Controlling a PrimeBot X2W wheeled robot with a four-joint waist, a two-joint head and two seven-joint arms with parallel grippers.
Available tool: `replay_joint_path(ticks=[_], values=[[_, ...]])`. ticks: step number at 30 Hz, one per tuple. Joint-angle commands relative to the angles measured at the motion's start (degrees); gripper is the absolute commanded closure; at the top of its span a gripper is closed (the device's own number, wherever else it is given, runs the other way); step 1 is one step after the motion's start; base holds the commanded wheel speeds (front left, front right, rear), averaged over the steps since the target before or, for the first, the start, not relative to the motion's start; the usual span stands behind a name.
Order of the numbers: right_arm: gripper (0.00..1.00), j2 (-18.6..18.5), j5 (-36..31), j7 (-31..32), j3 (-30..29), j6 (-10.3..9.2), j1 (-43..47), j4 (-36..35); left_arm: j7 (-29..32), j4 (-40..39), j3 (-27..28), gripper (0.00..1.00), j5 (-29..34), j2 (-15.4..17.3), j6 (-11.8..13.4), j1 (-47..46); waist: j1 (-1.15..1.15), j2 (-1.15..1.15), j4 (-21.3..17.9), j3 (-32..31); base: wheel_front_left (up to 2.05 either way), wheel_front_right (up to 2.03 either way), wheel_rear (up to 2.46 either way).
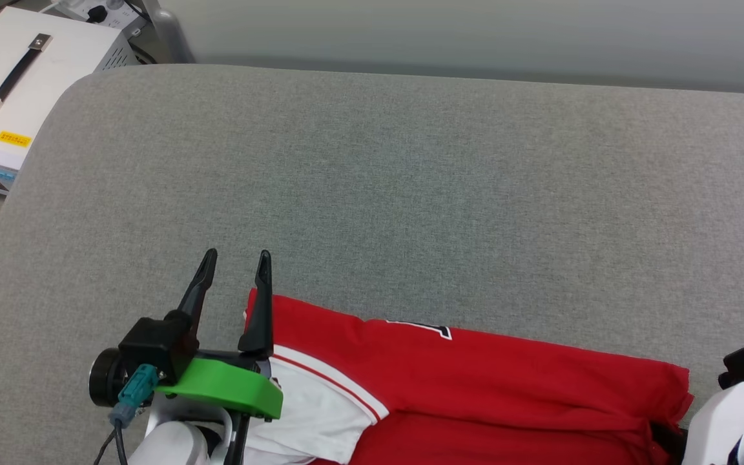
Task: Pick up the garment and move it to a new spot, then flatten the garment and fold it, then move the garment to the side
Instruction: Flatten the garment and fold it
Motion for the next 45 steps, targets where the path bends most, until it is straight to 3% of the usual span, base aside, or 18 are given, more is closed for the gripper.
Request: replay_joint_path(ticks=[1,13,20,30,37,42,45], values=[[1.0,1.69,0.72,0.6,1.96,0.05,-0.52,1.8,-0.31,0.02,0.38,0.0,0.87,-0.44,-0.23,-0.51,0.0,0.0,-0.14,-0.17,0.0,0.0,0.0],[1.0,-2.05,0.82,-0.72,-0.64,0.05,-4.48,-0.22,-0.33,0.07,1.18,0.0,1.81,-0.31,0.16,1.61,0.0,0.0,-1.89,-3.68,0.0,0.0,0.0],[1.0,-3.77,-0.42,1.6,-8.39,0.05,-4.72,-0.42,-0.23,0.22,1.12,0.0,1.69,-0.07,0.58,2.43,0.0,0.0,-2.76,-4.31,0.0,0.0,0.0],[1.0,-1.4,-2.12,6.63,-20.91,0.05,-3.12,-2.96,0.01,0.65,0.56,0.0,1.89,0.16,1.05,2.82,0.0,0.0,-3.19,-4.84,0.0,0.0,0.0],[1.0,8.53,12.48,17.0,-22.63,0.05,-5.93,-5.86,0.69,0.68,0.0,0.0,2.23,0.69,1.19,2.76,0.0,0.0,-2.92,-5.9,0.0,0.0,0.0],[1.0,11.23,24.05,22.72,-20.5,0.05,-6.56,-6.86,1.13,0.5,-0.47,0.0,2.25,0.79,0.96,2.3,0.0,0.0,-2.0,-6.03,0.0,0.0,0.0],[1.0,11.45,31.95,23.43,-16.22,0.05,-6.51,-5.23,1.28,0.52,-0.73,0.0,2.15,0.73,0.77,1.95,0.0,0.0,-1.29,-5.84,0.0,0.0,0.0]])
